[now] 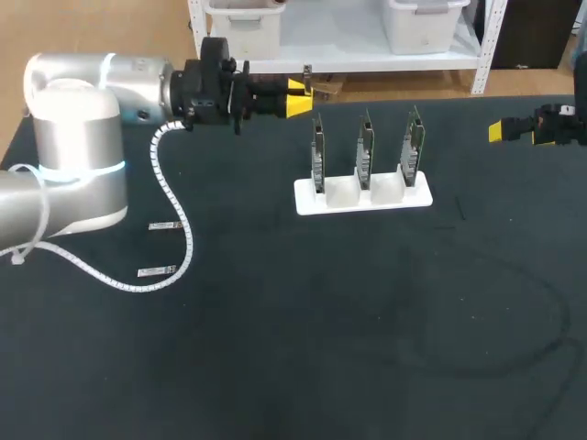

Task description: Pick up the optical module with the left hand, and insert it into the network port with the right hand.

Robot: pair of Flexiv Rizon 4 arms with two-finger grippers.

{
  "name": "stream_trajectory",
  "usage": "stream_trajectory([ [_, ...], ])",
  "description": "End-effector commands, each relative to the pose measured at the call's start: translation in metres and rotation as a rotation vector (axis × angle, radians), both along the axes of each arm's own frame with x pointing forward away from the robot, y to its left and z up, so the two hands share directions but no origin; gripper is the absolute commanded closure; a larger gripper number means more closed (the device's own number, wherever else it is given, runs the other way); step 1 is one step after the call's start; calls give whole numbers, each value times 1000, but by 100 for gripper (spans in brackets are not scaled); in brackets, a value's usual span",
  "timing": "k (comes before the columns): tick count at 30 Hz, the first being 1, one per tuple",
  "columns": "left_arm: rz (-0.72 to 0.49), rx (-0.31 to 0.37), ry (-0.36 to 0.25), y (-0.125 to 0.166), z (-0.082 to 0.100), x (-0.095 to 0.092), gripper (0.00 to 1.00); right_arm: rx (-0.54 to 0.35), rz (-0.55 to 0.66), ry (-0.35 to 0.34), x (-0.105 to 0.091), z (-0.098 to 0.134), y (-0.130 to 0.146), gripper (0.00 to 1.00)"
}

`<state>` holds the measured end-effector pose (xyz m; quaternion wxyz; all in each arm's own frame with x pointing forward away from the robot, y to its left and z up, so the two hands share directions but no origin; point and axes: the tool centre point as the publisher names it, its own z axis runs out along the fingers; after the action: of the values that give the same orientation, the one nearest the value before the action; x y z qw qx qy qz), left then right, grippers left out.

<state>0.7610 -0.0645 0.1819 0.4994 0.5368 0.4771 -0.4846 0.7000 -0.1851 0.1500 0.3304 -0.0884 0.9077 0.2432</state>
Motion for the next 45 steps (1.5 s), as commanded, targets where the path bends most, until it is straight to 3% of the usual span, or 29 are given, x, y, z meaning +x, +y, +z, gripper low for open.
stream_trajectory([
  [1,21,23,4,4,4,-6,100,0,0,0,0,0,0,0],
  [15,18,30,41,-4,1,-13,100,0,0,0,0,0,0,0],
  [45,7,30,94,-13,-11,-7,100,0,0,0,0,0,0,0],
])
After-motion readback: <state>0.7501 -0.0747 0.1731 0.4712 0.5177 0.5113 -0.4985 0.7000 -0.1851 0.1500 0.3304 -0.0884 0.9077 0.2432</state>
